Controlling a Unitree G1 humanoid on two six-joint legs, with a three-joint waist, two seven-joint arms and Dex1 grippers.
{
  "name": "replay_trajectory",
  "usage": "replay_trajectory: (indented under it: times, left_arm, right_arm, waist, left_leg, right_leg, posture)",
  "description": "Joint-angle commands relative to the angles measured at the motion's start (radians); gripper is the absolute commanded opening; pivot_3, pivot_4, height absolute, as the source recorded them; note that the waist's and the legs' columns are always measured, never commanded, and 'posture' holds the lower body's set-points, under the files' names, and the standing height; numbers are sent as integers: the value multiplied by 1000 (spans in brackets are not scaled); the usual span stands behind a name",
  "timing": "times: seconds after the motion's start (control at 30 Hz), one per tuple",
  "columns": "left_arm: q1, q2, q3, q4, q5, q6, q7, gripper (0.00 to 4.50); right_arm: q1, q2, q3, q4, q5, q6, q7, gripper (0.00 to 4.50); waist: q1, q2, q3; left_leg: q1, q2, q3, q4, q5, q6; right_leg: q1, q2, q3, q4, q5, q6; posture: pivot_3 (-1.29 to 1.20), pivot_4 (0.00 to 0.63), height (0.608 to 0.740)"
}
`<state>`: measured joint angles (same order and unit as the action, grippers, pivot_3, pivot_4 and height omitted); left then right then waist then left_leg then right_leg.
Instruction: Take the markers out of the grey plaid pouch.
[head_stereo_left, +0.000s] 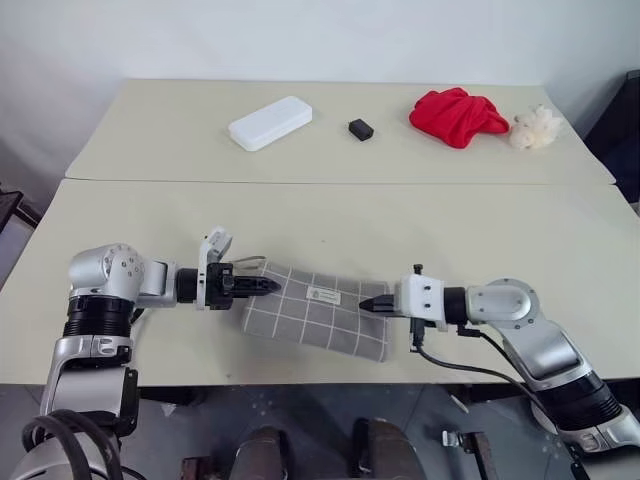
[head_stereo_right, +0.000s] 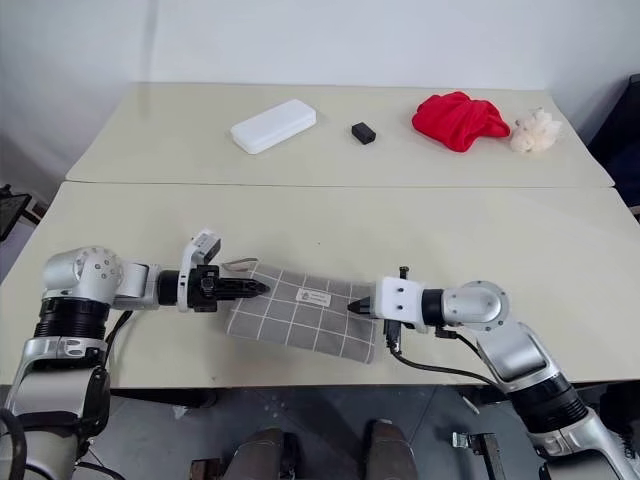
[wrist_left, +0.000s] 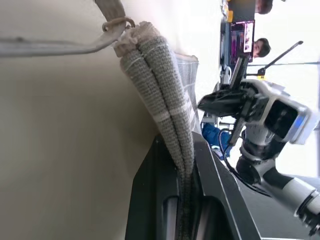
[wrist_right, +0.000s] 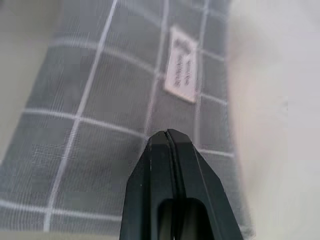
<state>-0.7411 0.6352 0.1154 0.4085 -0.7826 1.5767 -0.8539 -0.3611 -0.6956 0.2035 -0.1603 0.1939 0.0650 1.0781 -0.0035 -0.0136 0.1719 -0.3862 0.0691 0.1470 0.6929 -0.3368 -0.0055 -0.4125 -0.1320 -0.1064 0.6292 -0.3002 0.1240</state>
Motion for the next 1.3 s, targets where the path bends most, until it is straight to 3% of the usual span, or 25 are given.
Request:
replay_trajectory:
  times: [0.03, 0.1, 0.23, 0.33, 0.4, 0.47, 0.7, 0.73, 0.97, 1.07, 1.3]
  left_arm:
    - [26, 30, 87, -68, -31, -92, -42, 23]
    - [42, 49, 93, -92, -44, -103, -74, 23]
    - [99, -57, 253, -254, 19, -682, -143, 23]
    - [112, -91, 216, -275, 154, -1018, -158, 0]
    - [136, -88, 121, -258, 356, -1382, -170, 0]
    - [145, -110, 67, -217, 474, -1652, -164, 0]
    - [134, -132, -67, -34, 796, -2268, -5, 0]
    - [133, -128, -90, -2, 828, -2327, 7, 0]
    - [75, -107, -201, 112, 1044, -2565, 160, 0]
    - [69, -104, -233, 138, 1071, -2573, 195, 0]
    - [71, -89, -272, 140, 1081, -2573, 245, 0]
  right_arm:
    - [-21, -6, -127, -81, 196, 44, 58, 0]
    - [-23, -7, -158, -92, 246, 58, 75, 0]
    - [-34, -24, -265, -147, 458, 250, 56, 0]
    - [-33, -54, -317, -145, 535, 356, 40, 363]
    - [-43, -68, -356, -130, 586, 426, 12, 881]
    - [-75, -77, -368, -136, 637, 511, -24, 1613]
    - [-254, -66, -323, -169, 760, 799, -190, 3925]
    - [-283, -47, -319, -171, 781, 823, -215, 4244]
    - [-454, 93, -245, -144, 821, 1035, -451, 4244]
    - [-498, 168, -192, -132, 790, 1101, -531, 4244]
    - [-496, 228, -102, -111, 651, 1094, -612, 4244]
  waist:
    - [1, 0, 0]
    - [1, 0, 0]
    - [4, -1, 1]
    - [12, -1, 1]
    - [12, -1, 1]
    - [13, -1, 1]
    - [13, -1, 1]
    - [13, -1, 1]
    - [4, -1, 1]
    - [2, -1, 1]
    - [1, -1, 1]
  left_leg:
    - [0, 0, 0, 0, 0, 0]
    - [0, 0, 0, 0, 0, 0]
    - [0, 0, 0, 0, 0, 0]
    - [-1, 0, -1, 2, 0, 1]
    - [-1, 0, 0, 2, -1, 1]
    - [-1, 0, 0, 2, -1, 1]
    - [-3, 0, 1, 2, -1, 2]
    - [-3, 0, 1, 1, -1, 2]
    - [-5, 0, 1, 2, -2, 4]
    - [-7, 0, 1, 2, -2, 4]
    - [-17, 0, 1, 5, -3, 5]
  right_leg:
    - [0, 0, 0, 0, 0, 0]
    - [0, 0, 0, 0, 0, 0]
    - [0, 0, 0, 0, 0, 0]
    - [0, -1, -1, 0, 0, 0]
    - [0, -1, -1, -1, 0, 1]
    - [0, -1, -1, -1, 0, 1]
    - [-2, -2, -1, -1, 1, 1]
    - [-2, -2, -1, -1, 1, 1]
    - [-3, -2, -2, -1, 1, 1]
    - [-5, -2, -2, -1, 1, 1]
    - [-13, -3, -3, 1, 1, 2]
  posture:
    - [0, 150, 740]
    - [0, 150, 740]
    - [0, 150, 740]
    - [0, 150, 740]
    - [0, 150, 740]
    - [0, 150, 740]
    - [0, 150, 740]
    - [0, 150, 740]
    - [0, 150, 740]
    - [0, 150, 740]
    - [0, 150, 740]
